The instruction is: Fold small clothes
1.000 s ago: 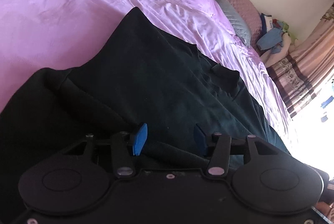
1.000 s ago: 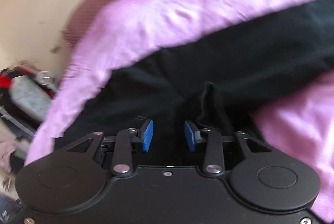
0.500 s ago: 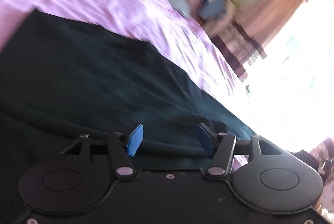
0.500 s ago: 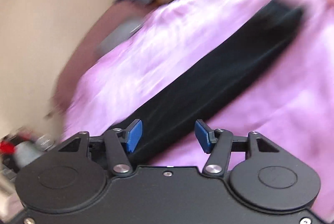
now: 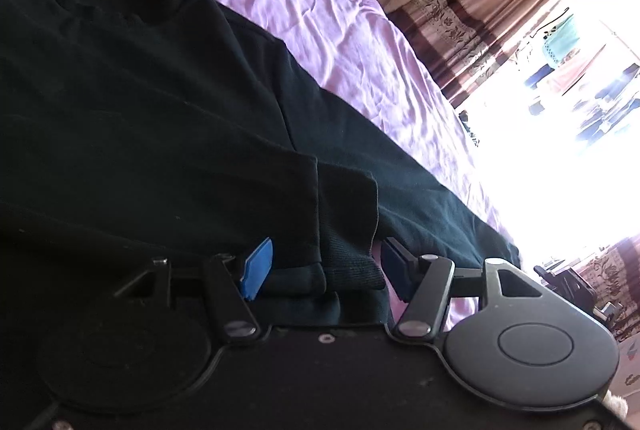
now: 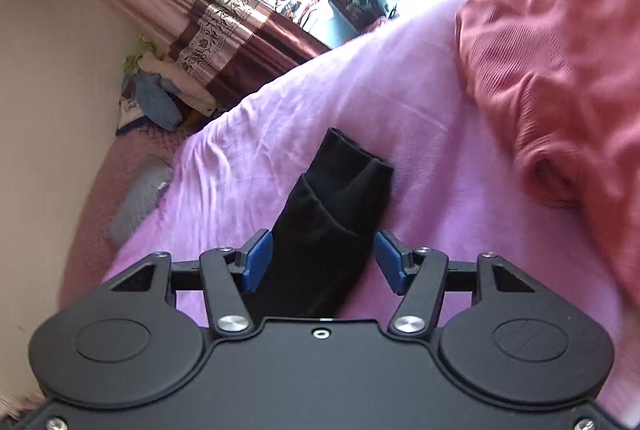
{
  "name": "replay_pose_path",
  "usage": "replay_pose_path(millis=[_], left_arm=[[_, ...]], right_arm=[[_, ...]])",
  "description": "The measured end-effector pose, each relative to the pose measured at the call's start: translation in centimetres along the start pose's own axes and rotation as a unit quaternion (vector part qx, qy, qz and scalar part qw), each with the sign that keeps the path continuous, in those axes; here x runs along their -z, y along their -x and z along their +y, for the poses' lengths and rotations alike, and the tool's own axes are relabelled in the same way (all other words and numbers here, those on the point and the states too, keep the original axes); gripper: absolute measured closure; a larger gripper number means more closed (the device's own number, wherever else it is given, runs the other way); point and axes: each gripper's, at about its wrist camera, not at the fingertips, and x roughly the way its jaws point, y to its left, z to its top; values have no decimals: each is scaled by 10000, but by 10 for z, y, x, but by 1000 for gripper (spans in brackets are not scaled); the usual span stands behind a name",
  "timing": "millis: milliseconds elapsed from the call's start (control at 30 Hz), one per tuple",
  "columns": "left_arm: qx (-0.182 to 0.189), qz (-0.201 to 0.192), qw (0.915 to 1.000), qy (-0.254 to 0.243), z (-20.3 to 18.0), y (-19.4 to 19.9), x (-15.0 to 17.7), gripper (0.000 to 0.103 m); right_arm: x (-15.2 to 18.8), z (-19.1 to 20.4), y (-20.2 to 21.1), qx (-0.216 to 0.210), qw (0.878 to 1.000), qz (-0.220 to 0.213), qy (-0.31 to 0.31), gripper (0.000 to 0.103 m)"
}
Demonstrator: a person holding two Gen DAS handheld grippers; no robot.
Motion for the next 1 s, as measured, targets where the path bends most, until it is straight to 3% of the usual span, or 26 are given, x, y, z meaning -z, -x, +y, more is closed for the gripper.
replay_pose_path(millis=[100, 267, 333, 400, 433, 567, 667, 800, 1000], left_arm=[[-117, 60, 9997, -207, -4, -10, 7, 38], [-234, 50, 9981, -559, -4, -16, 14, 35], [-259, 49, 9976, -639, -3, -15, 17, 33], [-231, 9, 9976, -649, -2, -18, 17, 32], [-196, -23, 9979, -620, -1, -18, 18, 32], [52, -77, 9995, -298, 6, -8, 10, 32], [244, -91, 9997, -8, 11, 17, 3, 32], [193, -467, 9986, 143, 31, 69, 2, 32], [-120, -875, 9942, 613, 87, 153, 6, 32]], right_arm=[[5, 1, -24, 249, 9995, -1, -182, 45], [4, 4, -32, 155, 9994, -298, -22, 45], [3, 7, -33, 119, 9994, -319, 50, 55], [2, 5, -35, 12, 9997, -235, -26, 87], [0, 4, -38, 0, 9998, -198, -90, 93], [-2, 17, -30, 9, 9997, -250, -18, 93], [1, 49, -15, -182, 9989, -292, 324, 93], [21, 115, 5, -722, 9941, -135, 794, 93], [115, 238, 42, -2059, 9651, 316, 1589, 93]])
